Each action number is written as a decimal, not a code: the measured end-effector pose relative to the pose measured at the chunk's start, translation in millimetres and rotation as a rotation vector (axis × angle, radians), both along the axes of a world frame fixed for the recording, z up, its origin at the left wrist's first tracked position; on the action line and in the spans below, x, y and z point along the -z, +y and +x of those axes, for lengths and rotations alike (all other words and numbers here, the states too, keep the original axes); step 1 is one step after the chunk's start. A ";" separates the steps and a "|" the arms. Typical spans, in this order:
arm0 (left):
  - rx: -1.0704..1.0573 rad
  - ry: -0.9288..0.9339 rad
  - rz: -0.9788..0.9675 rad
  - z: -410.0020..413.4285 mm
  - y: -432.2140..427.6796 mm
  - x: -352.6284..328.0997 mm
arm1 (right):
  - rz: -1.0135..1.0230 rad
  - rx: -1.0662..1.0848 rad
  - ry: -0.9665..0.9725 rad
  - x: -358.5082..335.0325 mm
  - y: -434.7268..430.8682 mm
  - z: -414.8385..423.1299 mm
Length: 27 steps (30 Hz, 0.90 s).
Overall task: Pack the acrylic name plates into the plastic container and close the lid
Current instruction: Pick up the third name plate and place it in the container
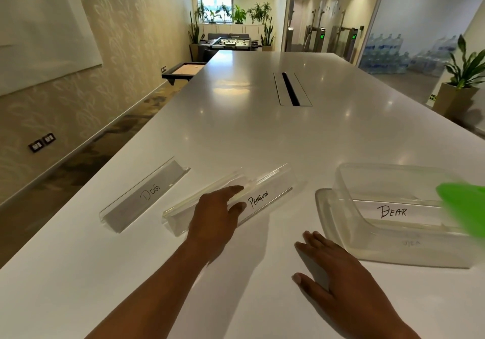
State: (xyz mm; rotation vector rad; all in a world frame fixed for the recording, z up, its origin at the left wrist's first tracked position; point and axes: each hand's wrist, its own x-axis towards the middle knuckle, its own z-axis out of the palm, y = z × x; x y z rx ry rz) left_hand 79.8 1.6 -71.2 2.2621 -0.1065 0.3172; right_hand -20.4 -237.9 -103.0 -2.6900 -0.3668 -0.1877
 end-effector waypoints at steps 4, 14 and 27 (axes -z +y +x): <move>0.011 0.011 0.005 -11.1 8.2 -10.3 | 0.003 -0.004 -0.001 -0.9 -0.4 -0.4; 0.182 0.194 -0.105 -63.2 44.3 -27.5 | 0.062 0.020 0.034 -1.8 -0.8 -1.3; 0.322 0.198 -0.065 -97.8 58.9 -50.3 | 0.997 -0.048 0.288 -32.0 -4.9 -16.4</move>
